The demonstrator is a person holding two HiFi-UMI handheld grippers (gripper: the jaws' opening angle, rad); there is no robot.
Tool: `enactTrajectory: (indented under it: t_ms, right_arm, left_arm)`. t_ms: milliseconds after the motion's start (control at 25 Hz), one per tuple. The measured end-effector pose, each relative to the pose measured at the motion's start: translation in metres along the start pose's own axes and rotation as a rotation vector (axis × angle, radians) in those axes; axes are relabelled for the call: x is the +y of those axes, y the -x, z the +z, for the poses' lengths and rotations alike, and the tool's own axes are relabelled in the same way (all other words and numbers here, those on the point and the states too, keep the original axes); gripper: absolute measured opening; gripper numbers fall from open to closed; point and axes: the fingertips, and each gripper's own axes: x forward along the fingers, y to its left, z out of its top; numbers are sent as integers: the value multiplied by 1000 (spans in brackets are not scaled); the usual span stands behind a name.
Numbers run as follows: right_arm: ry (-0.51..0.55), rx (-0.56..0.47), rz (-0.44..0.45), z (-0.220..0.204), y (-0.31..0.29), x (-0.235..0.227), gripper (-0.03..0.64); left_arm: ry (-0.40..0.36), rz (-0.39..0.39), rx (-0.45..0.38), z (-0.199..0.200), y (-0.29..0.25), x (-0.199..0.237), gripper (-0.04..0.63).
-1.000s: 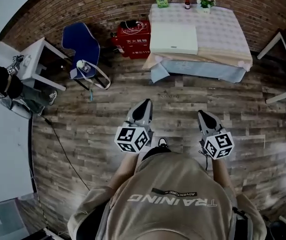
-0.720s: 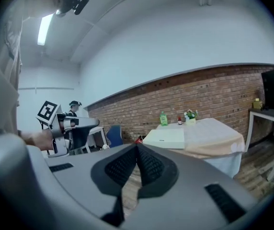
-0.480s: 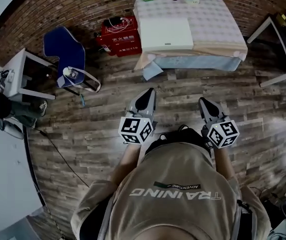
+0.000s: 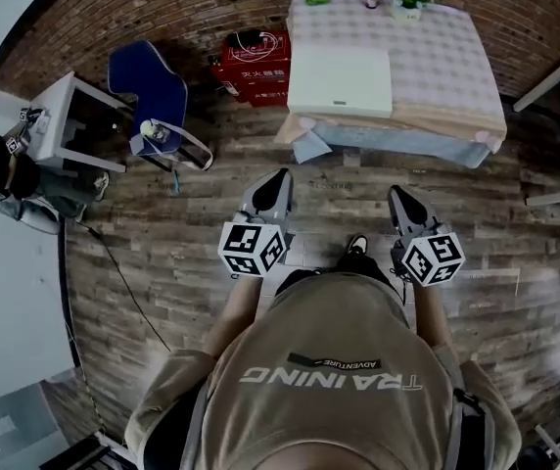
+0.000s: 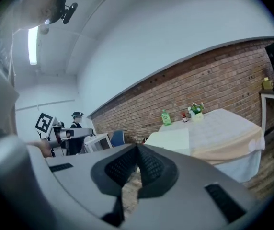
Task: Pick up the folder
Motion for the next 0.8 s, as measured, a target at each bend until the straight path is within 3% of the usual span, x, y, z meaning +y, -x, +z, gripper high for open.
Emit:
enactTrajectory:
  t_ms: [80,160,240,480,600,680,800]
  right_arm:
    - [38,12,18,5,-5,-17,10]
    - [141,31,33,7,-13,-33,11]
    - [205,44,59,6,-25,-45,11]
    - [155,55,71,4,-33,-68,11]
    - [253,118,33,-15,-42,-83,11]
    - [261,135,28,-19,-46,-88,11]
    - [171,129,26,-20,-58,-92,11]
  left_arm:
    - [-18,20,-16,14,-10,-7,3]
    - [-7,43,-19,14,-20,-14,3]
    - [-1,49,30,-3,-33,-22,3]
    - [-75,-33,148,-28,-63,-55,3]
    - [-63,-56,204,-42,-89,-55,3]
    - [-60,-64,208,-43,-105,-53,3]
    - [-50,-59,180,-36,-127,-38,3]
